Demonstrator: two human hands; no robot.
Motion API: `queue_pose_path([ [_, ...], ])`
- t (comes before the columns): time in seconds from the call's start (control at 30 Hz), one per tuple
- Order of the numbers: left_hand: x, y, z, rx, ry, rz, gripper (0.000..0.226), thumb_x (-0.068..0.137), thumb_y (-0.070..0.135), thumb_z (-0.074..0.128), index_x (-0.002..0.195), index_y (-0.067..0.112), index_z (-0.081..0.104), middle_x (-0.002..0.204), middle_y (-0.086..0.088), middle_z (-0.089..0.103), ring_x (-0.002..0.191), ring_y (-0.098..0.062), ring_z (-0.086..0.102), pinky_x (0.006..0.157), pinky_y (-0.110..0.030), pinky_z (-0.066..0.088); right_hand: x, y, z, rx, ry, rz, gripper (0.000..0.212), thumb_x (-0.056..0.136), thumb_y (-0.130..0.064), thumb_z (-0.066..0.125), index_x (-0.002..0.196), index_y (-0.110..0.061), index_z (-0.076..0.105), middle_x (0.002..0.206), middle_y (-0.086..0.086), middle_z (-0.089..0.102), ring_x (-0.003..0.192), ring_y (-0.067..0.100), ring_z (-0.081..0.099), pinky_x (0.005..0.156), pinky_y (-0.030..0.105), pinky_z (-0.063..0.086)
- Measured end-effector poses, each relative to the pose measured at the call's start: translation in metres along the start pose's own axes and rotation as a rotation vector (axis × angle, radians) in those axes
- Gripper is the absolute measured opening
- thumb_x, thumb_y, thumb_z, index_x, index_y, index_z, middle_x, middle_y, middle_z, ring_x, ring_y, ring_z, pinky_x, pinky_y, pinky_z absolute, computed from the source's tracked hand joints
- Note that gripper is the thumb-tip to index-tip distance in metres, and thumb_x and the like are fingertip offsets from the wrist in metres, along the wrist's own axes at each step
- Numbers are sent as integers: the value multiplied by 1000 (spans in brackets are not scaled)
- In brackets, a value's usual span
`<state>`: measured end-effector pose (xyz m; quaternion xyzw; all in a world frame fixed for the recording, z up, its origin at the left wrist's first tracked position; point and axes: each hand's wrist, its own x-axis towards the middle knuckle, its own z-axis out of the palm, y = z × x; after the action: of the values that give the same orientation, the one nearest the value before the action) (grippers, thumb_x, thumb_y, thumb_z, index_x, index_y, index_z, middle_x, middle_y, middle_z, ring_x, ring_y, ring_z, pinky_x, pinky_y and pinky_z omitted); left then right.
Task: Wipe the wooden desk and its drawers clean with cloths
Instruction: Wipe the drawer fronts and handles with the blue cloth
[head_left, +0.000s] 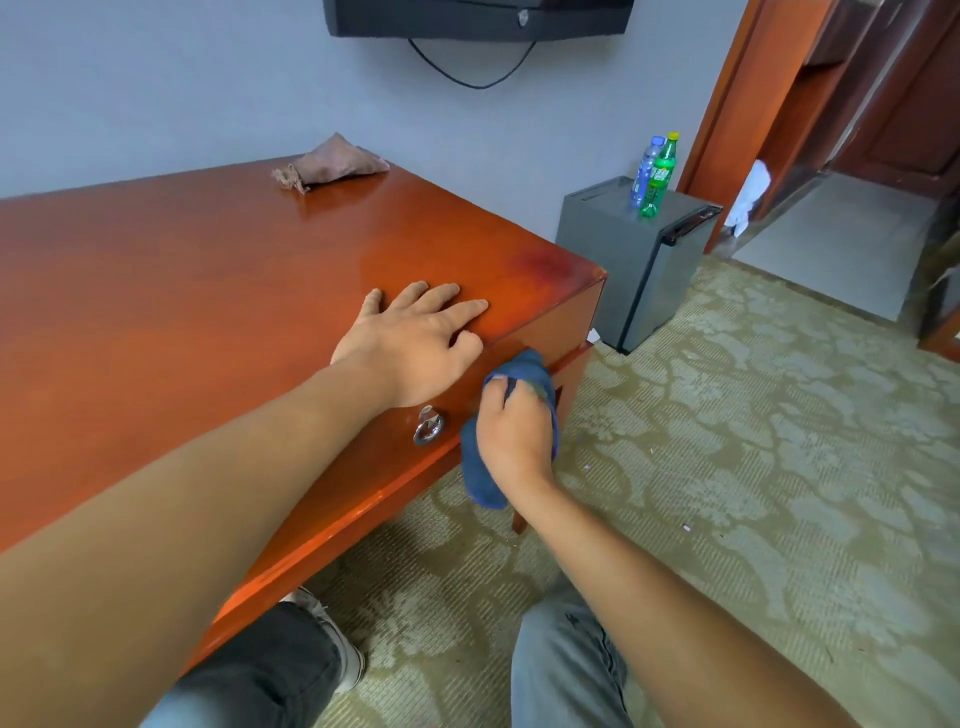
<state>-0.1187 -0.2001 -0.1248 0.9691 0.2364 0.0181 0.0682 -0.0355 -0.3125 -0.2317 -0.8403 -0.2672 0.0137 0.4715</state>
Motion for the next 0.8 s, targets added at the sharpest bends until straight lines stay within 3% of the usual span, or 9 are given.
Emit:
queue_pose_path([
  [0.07, -6, 2, 1, -15, 37, -13, 55, 107, 52, 21, 162, 44, 24, 173, 8, 15, 160, -20, 7, 129, -55, 3, -13, -6, -9, 27, -90, 20, 54, 103, -30, 51, 52, -19, 37, 42, -7, 38, 36, 9, 34, 40, 27, 22],
  [0.13, -19, 3, 0, -40, 54, -17, 53, 110, 46, 26, 162, 35, 30, 172, 4, 20, 160, -22, 12, 129, -50, 7, -12, -4, -33, -15, -166, -14, 51, 96, -37, 58, 53, -17, 39, 44, -6, 40, 40, 13, 40, 44, 30, 26],
  [0.2, -41, -3, -2, -62, 74, 10, 51, 111, 41, 31, 160, 28, 36, 170, 2, 27, 158, -22, 19, 129, -44, 14, -7, -7, -58, -71, -166, -62, 42, 90, -37, 62, 58, -15, 46, 65, -1, 51, 55, 22, 51, 52, 32, 31],
  [0.3, -85, -29, -13, -65, 111, 13, 47, 109, 34, 37, 154, 26, 47, 165, 6, 37, 154, -16, 30, 125, -38, 26, -1, -33, -83, -148, -112, -139, 39, 92, -34, 64, 62, -17, 45, 99, -2, 42, 61, 15, 49, 56, 32, 28],
  [0.47, -179, -94, -33, -28, 93, -144, 44, 107, 32, 41, 150, 33, 50, 160, 10, 43, 147, -20, 40, 116, -35, 35, -25, -101, -57, -291, -196, -309, 34, 99, -37, 54, 75, -14, 46, 72, 4, 51, 57, 23, 48, 54, 31, 33],
  [0.53, -220, -120, -40, 4, 90, -204, 44, 107, 33, 42, 151, 34, 50, 160, 9, 44, 148, -20, 40, 117, -36, 35, -47, -119, -26, -417, -181, -369, 31, 105, -38, 46, 97, -10, 58, 102, 9, 55, 82, 31, 59, 68, 35, 42],
  [0.6, -260, -148, -47, 31, 95, -263, 45, 107, 33, 43, 152, 32, 50, 160, 6, 45, 148, -22, 40, 119, -38, 35, -67, -127, -3, -454, -96, -304, 35, 106, -31, 40, 105, -6, 65, 125, 11, 45, 101, 37, 59, 79, 39, 44],
  [0.7, -307, -184, -50, 43, 60, -344, 48, 108, 43, 39, 156, 37, 43, 164, 7, 39, 152, -21, 33, 124, -41, 29, -95, -126, 18, -264, -30, -178, 37, 106, -25, 39, 99, -1, 66, 131, 14, 44, 109, 36, 55, 85, 38, 44],
  [0.8, -330, -195, -41, 1, 1, -359, 53, 109, 54, 25, 161, 46, 25, 171, 13, 19, 159, -18, 14, 129, -47, 11, -140, -128, 35, -64, 5, -318, 35, 105, -19, 43, 89, 3, 66, 130, 18, 46, 112, 17, 44, 94, 39, 47],
])
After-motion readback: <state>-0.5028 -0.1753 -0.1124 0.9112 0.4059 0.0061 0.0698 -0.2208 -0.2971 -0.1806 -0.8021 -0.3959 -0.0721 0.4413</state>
